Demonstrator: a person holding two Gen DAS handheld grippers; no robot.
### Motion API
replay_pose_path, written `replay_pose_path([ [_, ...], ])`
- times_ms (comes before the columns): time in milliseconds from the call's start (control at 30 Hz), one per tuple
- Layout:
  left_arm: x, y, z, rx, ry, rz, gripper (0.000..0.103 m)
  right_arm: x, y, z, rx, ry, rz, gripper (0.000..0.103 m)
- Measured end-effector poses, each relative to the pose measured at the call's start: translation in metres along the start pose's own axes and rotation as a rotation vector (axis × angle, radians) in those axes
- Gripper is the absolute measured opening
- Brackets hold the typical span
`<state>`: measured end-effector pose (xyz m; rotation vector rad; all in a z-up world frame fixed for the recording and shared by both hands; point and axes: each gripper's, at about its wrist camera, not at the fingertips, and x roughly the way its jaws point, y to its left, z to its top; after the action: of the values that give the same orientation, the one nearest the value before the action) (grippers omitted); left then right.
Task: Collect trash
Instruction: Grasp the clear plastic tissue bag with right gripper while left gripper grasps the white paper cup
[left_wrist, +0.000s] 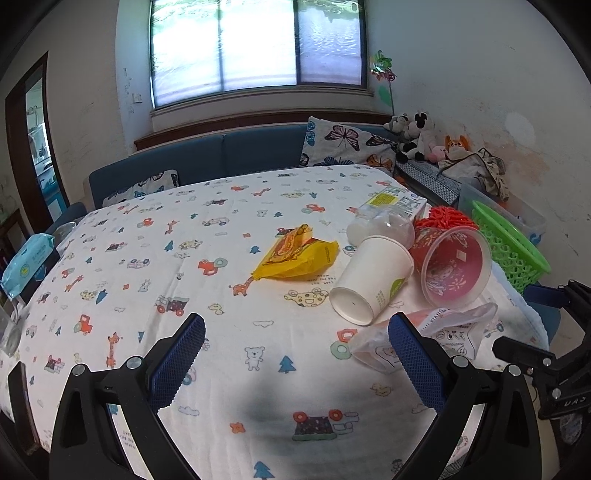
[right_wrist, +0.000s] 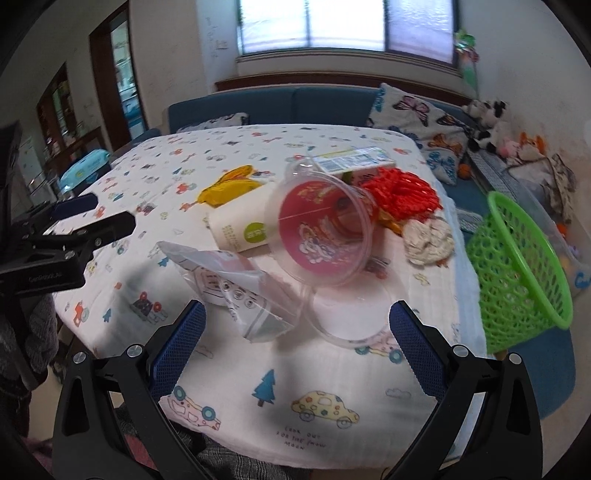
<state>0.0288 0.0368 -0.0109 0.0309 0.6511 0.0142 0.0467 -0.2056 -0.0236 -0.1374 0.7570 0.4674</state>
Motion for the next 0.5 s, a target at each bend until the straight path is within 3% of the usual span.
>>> replay_pose_path([
  [267, 0.009, 0.017, 0.012, -0.016, 0.008, 0.000, 0.096, 0.018, 0.019, 0.024, -0.132, 0.018, 0.108, 0.097],
  [500, 0.021, 0.040, 0.026, -0.035, 0.025, -0.024, 0.096, 0.050, 0.040, 0.034, -0.256, 0.103, 0.163, 0.091],
])
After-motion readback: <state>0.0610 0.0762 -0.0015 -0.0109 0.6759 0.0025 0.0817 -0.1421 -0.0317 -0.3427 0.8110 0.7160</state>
